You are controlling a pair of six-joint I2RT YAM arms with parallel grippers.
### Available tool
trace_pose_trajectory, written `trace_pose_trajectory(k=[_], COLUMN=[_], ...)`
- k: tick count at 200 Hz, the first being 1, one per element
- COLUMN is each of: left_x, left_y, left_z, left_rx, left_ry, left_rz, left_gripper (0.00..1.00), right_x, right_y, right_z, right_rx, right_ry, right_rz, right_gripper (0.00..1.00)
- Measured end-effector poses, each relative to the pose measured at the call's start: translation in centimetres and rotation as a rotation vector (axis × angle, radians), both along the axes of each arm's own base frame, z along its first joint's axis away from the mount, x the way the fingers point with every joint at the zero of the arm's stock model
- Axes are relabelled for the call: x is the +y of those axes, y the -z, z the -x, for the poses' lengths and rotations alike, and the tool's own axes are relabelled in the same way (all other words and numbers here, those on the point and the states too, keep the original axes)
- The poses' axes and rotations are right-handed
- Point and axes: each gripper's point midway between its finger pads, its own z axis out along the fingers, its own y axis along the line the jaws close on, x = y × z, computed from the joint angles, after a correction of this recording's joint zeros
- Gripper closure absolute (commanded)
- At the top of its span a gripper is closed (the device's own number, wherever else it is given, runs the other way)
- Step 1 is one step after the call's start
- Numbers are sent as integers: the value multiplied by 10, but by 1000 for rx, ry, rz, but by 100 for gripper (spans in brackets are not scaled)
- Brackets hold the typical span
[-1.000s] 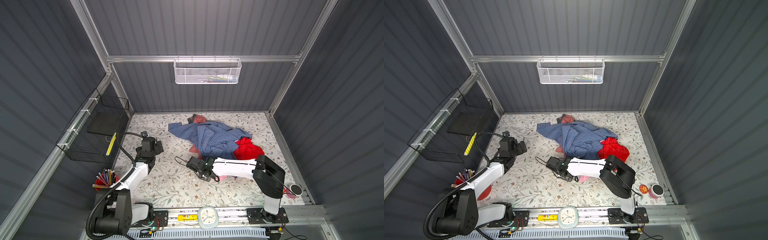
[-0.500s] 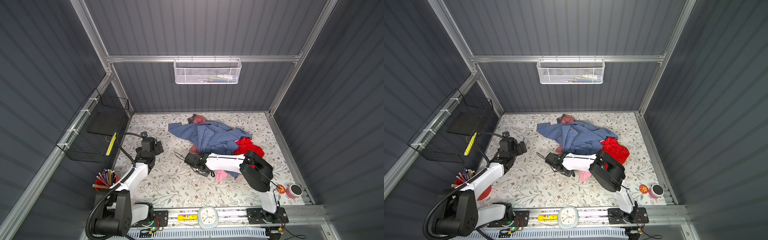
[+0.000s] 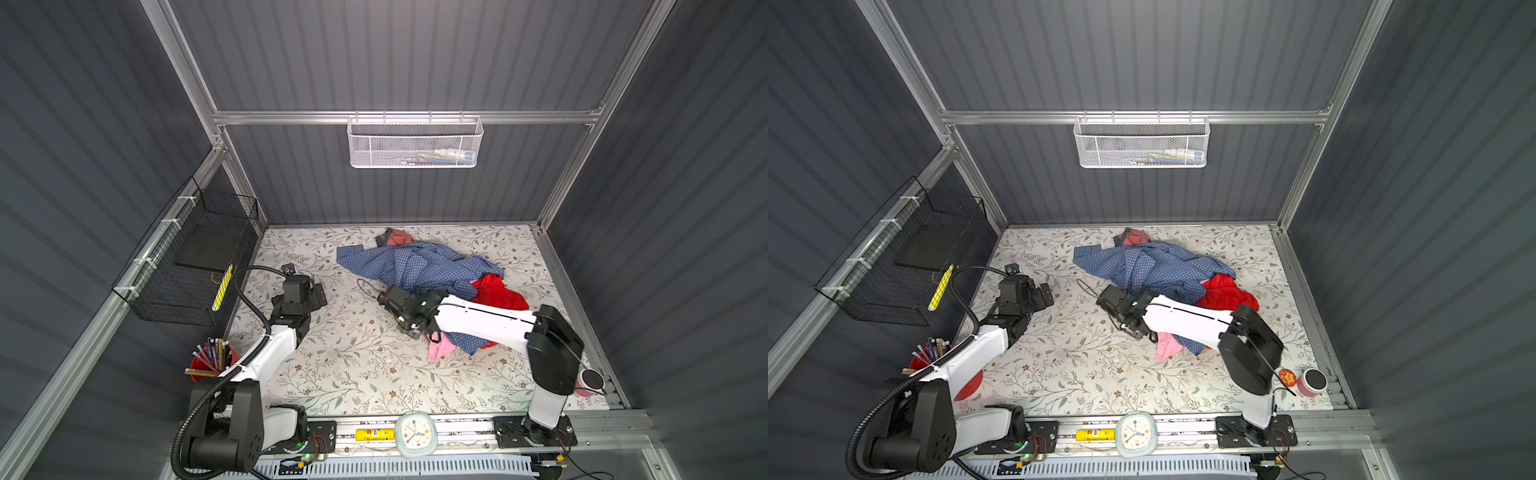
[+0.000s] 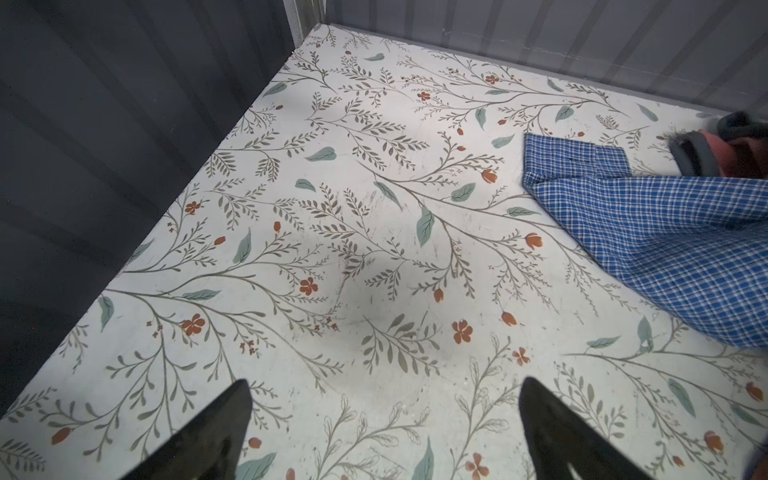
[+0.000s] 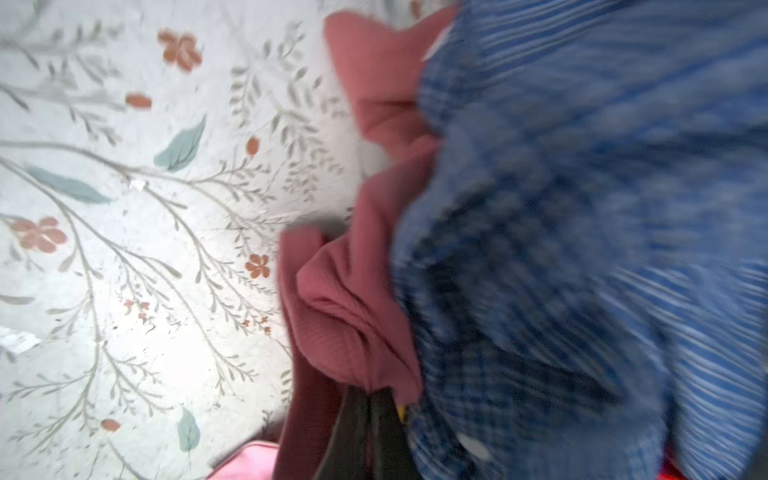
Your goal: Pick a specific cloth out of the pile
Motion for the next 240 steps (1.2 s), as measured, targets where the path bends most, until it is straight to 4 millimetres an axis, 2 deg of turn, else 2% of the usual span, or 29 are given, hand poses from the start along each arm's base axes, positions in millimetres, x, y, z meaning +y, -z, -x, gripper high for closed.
trace_pose_trajectory(k=[23, 48, 70, 90, 124, 172, 195, 219, 240], left_x=[0, 0, 0, 0, -1, -1, -3, -3, -3], left_y=[0, 1, 1, 1, 3, 6, 6, 6, 6], left_z=[0, 0, 0, 0, 0, 0, -1, -1, -1], left_rx=[0, 2, 3, 4, 9, 17, 17, 17, 17], left_ry=[0, 1, 1, 1, 2, 6, 12, 13, 13], left_rz=[0, 0, 0, 0, 1, 3, 7, 7, 7], left_gripper=[0, 0, 0, 0, 0, 0, 0, 0, 0], right_x=[-20, -44, -65, -84, -111, -123, -142, -171, -195], right_y=[-57, -102, -132, -151, -171, -193, -201, -199, -181], right_z=[-22, -41, -55, -66, -72, -66, -70, -79, -84], right_rx=[-81, -137, -167, -176, -167, -159, -167, -178, -156], right_ry=[86, 166, 241, 311, 421, 489, 557, 653, 746], right_rz=[-141, -267, -367, -455, -606, -757, -822, -861, -882], right_gripper=[100, 100, 100, 100, 100, 100, 100, 100, 100])
